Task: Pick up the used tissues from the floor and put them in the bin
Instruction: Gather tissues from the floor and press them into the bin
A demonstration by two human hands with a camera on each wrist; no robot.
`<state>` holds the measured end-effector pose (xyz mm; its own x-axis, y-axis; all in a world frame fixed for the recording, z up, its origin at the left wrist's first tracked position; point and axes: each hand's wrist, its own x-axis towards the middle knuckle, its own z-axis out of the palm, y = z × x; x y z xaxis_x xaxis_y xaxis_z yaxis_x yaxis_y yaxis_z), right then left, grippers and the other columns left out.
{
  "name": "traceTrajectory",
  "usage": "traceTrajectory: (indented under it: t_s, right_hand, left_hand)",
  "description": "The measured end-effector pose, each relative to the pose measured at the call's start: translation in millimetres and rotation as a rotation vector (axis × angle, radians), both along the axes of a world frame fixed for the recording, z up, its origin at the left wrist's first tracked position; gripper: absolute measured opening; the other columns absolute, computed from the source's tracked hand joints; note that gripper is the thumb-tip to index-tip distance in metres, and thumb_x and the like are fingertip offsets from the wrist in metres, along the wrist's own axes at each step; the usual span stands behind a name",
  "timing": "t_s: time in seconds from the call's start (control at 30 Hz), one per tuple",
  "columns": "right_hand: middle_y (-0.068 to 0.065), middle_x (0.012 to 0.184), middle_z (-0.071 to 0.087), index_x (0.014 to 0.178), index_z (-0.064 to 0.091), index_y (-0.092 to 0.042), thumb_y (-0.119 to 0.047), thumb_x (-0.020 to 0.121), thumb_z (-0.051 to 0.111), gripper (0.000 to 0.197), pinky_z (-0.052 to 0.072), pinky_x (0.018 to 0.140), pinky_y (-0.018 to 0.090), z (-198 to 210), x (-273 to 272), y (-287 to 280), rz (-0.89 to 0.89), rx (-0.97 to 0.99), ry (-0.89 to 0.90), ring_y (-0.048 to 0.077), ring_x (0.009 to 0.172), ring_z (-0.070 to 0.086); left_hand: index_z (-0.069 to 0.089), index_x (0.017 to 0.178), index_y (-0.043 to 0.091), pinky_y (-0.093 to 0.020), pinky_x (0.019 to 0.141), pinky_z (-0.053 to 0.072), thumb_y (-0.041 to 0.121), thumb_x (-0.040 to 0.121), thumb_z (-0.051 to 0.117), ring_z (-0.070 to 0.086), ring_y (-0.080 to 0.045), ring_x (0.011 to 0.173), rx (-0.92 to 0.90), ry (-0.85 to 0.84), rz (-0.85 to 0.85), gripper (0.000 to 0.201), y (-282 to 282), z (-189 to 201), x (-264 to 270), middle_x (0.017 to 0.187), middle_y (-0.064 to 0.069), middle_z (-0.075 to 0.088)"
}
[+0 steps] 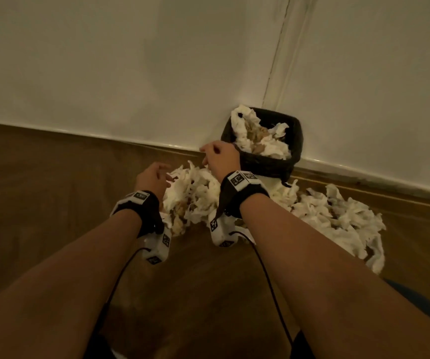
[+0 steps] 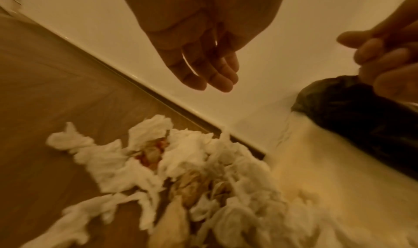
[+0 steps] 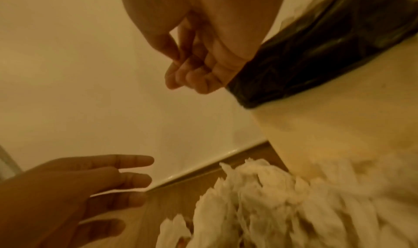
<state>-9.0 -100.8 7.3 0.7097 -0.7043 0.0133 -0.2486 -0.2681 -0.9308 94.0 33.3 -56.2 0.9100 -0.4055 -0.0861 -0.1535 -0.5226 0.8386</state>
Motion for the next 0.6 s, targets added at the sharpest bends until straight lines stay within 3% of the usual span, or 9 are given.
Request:
traceTrajectory:
  t_s: [0.07,0.13,0.3,0.4,0.5,0.6]
  right_hand:
    - [0.002,0.073,0.064,0.094,0.068,-0.010,-0.018,0.094,0.047,0.023,0.057,0.070,0.035,-15.1,8.0,15.1,0.126,0.010,0.113,0.019,0.068,0.062]
    - [0.005,0.084,0.067,0.099,0.068,-0.013,-0.017,0.093,0.050,0.019,0.057,0.078,0.040,-31.6,15.9,31.0,0.289,-0.018,0.289,0.023,0.080,0.066]
    - [0.009,0.119,0.063,0.116,0.065,-0.014,-0.011,0.087,0.062,0.029,0.051,0.090,0.034,-85.0,21.6,61.5,0.644,-0.186,0.721,0.028,0.106,0.060]
    - [0.011,0.133,0.053,0.128,0.057,-0.014,-0.016,0.088,0.061,0.040,0.046,0.098,0.038,-110.9,24.5,74.7,0.708,-0.371,0.827,0.030,0.117,0.052]
    - [0.014,0.147,0.030,0.141,0.038,-0.014,-0.020,0.091,0.056,0.054,0.034,0.109,0.043,-131.3,28.6,85.4,0.734,-0.555,0.885,0.036,0.133,0.033]
    - [0.012,0.152,0.016,0.144,0.032,-0.019,-0.018,0.094,0.051,0.053,0.027,0.113,0.047,-144.2,31.5,92.1,0.735,-0.598,0.927,0.041,0.138,0.019]
  left_hand:
    - [0.060,0.107,0.016,-0.018,0.051,0.043,0.002,0.092,0.041,0.057,-0.014,0.071,0.133,-0.028,-0.054,0.028,17.5,-12.3,3.9,0.097,-0.005,0.065]
    - [0.063,0.107,0.014,-0.019,0.062,0.044,0.001,0.090,0.046,0.056,-0.014,0.077,0.282,-0.073,-0.122,0.027,33.9,-25.4,6.1,0.102,-0.006,0.065]
    - [0.062,0.111,0.018,-0.033,0.084,0.046,0.000,0.086,0.045,0.054,-0.027,0.106,0.494,-0.073,-0.143,0.035,71.6,-60.2,6.4,0.119,-0.009,0.057]
    - [0.056,0.122,0.022,-0.041,0.094,0.044,0.023,0.086,0.057,0.047,-0.031,0.117,0.575,-0.087,-0.118,0.035,88.8,-76.3,6.2,0.128,-0.010,0.048]
    - [0.040,0.135,0.031,-0.046,0.103,0.037,0.049,0.081,0.061,0.034,-0.029,0.130,0.689,-0.138,-0.129,0.061,97.6,-86.4,6.8,0.141,-0.003,0.034]
    - [0.021,0.142,0.038,-0.050,0.109,0.026,0.057,0.070,0.068,0.020,-0.031,0.138,0.799,-0.222,-0.236,0.088,102.3,-95.7,11.5,0.150,-0.001,0.018]
